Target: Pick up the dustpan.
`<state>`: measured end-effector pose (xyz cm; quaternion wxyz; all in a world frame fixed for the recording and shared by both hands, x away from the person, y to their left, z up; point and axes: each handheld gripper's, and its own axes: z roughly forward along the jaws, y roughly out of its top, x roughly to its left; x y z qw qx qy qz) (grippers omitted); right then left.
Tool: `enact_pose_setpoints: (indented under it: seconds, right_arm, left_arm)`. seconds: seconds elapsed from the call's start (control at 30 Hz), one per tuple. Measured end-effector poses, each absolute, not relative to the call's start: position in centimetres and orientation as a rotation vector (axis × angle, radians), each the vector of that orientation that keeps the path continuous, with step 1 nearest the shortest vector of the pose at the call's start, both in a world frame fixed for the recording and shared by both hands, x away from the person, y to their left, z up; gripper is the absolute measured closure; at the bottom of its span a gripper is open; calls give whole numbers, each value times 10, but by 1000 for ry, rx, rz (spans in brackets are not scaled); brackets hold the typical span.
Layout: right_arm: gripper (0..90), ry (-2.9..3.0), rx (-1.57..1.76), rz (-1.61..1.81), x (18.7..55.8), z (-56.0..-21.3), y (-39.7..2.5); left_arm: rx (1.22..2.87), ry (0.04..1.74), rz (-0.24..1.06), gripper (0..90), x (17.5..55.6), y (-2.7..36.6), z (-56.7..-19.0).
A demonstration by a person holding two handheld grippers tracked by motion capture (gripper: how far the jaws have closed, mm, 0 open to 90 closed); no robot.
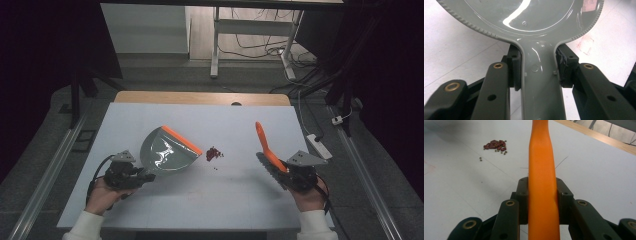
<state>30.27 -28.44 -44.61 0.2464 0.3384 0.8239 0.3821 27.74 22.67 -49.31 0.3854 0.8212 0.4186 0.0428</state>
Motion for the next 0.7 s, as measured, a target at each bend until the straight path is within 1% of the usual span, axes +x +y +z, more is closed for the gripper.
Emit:
enact_pose_setpoints:
  seconds: [0.23,0.3,0.7]
  right_arm:
    - [698,2257,918,1041,303,-448,-281]
    - [698,2259,913,1042,303,-448,-280]
    - [698,2259,922,1065,302,-449,-277]
  left_arm:
    - [2124,1020,94,618,275,225,-491]
    - [2140,993,66,618,274,226,-491]
    - [2181,954,31,618,272,217,-492]
